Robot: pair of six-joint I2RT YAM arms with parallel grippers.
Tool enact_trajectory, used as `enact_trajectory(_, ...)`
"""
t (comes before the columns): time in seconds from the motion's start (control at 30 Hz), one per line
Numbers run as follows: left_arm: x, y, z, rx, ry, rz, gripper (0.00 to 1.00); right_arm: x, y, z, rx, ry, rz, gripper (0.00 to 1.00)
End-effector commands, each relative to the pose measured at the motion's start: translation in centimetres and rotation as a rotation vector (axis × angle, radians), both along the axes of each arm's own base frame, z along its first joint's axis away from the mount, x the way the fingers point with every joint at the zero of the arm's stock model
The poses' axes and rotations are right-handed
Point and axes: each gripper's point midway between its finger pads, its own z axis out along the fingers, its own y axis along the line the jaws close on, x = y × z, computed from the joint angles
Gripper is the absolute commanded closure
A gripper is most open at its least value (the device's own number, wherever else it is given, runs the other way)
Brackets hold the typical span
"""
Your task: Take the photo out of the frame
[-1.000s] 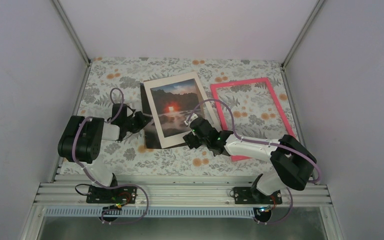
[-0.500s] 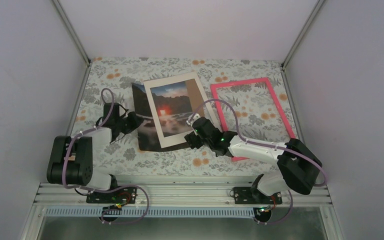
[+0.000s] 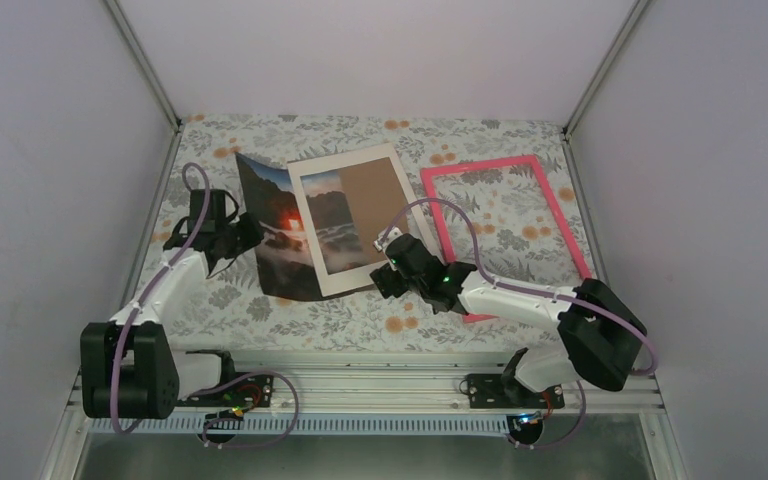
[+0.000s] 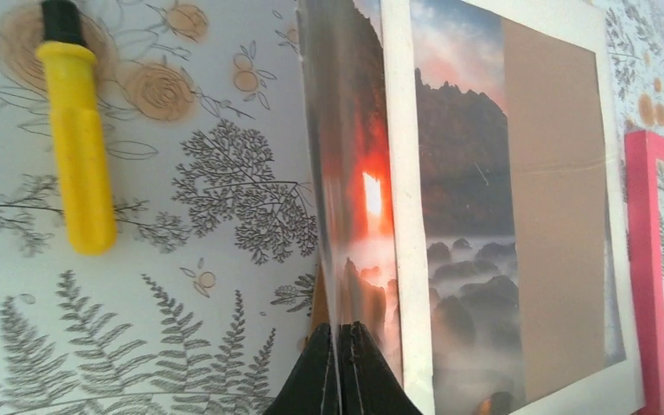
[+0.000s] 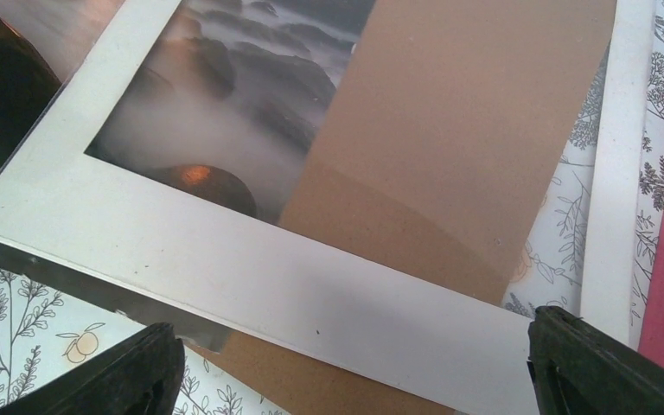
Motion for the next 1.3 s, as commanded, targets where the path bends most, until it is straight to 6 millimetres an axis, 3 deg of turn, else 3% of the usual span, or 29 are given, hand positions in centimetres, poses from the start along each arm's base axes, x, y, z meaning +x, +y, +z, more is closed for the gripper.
enact_trajectory(0.0,-1.1,1.7,1.3,0.115,0.042,0.007,0.98,0.5,-0.6,1.1,0.026,-0.023,-0.039,0.1)
enact_trajectory(0.47,-1.9,5.7,10.7,0.354,-0.015,0.089,0.98,0.1,-1.1,1.6,0.04,-0.033,-0.041,0.1)
enact_trajectory(0.63,-2.2,6.2,14.2,0.391,-0.048,0.1,0.98,0.1,-1.3,1.7,0.038,-0.041,-0.044,0.1)
enact_trajectory(0.97,-1.2,3.4,21.9,0.261,-0.228,0.02,0.98,0.3,-2.7,2.6,0.042,-0.072,-0.109,0.1)
enact_trajectory(1.27,1.7,-1.5,24.4,0.079,-0.335,-0.105,0.98,0.2,-4.8,5.0,0.092,-0.14,-0.19,0.1)
